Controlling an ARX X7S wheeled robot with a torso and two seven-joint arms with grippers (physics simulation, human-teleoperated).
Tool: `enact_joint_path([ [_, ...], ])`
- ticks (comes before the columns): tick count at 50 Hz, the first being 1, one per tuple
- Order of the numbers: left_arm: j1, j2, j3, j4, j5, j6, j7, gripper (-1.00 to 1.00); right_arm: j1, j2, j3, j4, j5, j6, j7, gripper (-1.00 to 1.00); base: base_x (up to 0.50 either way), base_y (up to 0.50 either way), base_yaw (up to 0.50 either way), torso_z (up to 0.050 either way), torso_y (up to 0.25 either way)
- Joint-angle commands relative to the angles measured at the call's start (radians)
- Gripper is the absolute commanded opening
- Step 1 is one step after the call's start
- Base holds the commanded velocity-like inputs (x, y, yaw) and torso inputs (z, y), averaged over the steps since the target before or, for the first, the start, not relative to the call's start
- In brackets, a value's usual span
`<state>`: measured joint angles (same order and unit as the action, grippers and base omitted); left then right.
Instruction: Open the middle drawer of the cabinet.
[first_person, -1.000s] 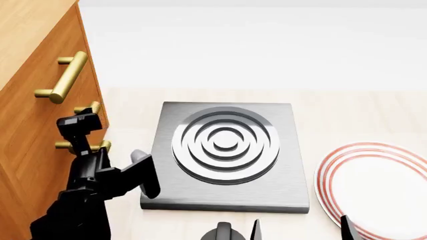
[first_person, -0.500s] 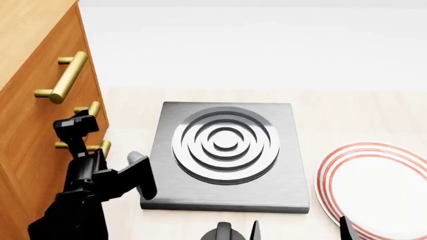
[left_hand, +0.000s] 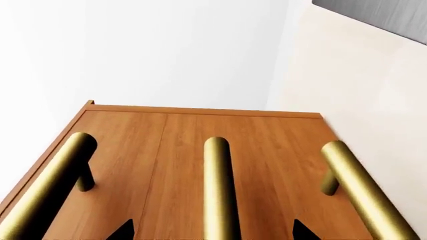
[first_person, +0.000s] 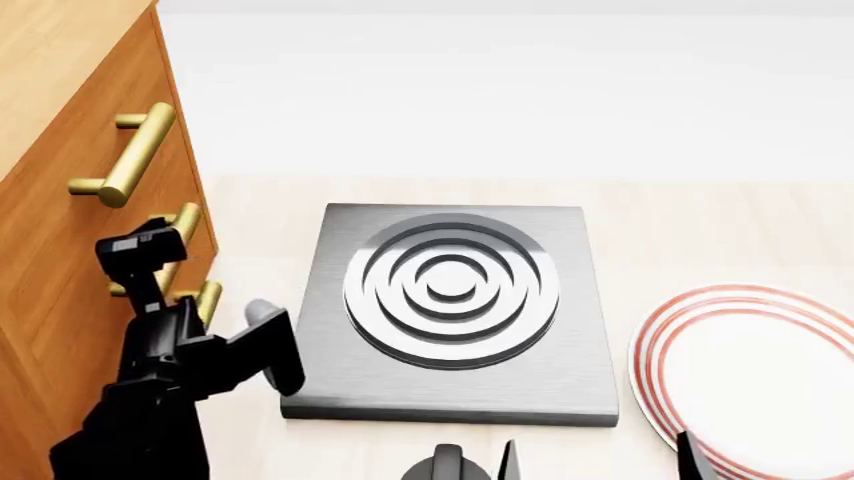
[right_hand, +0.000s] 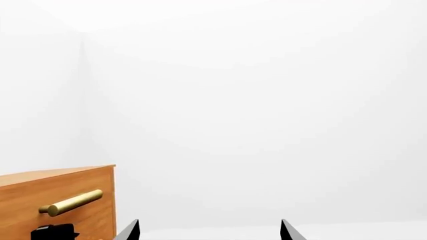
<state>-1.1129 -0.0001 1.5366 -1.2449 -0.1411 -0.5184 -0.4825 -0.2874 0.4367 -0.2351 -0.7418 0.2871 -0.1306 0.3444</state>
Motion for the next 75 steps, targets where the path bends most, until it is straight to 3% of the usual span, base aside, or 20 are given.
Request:
enact_joint_path([
  [1, 0.0, 0.0, -0.002, -0.01, -0.001, -0.001, -0.002, 1.0, 0.003, 0.002, -0.003, 0.004, 0.0, 0.0, 0.002, 1.0, 0.0, 0.0, 0.0, 0.0, 0.0],
  [48, 0.009, 0.0, -0.011, -0.036, -0.004, 0.008, -0.008, 1.0, 0.007, 0.011, -0.016, 0.009, -0.002, -0.007, 0.012, 1.0, 0.0, 0.0, 0.0, 0.0, 0.0],
  [49, 0.008, 0.0, -0.012, -0.035, -0.006, 0.008, -0.011, -1.0, 0.007, 0.011, -0.016, 0.01, -0.002, -0.006, 0.013, 1.0, 0.0, 0.0, 0.0, 0.0, 0.0],
  [75, 0.003, 0.0, -0.009, -0.025, -0.008, 0.005, -0.012, -1.0, 0.01, 0.016, -0.02, 0.011, 0.0, -0.007, 0.02, 1.0, 0.0, 0.0, 0.0, 0.0, 0.0],
])
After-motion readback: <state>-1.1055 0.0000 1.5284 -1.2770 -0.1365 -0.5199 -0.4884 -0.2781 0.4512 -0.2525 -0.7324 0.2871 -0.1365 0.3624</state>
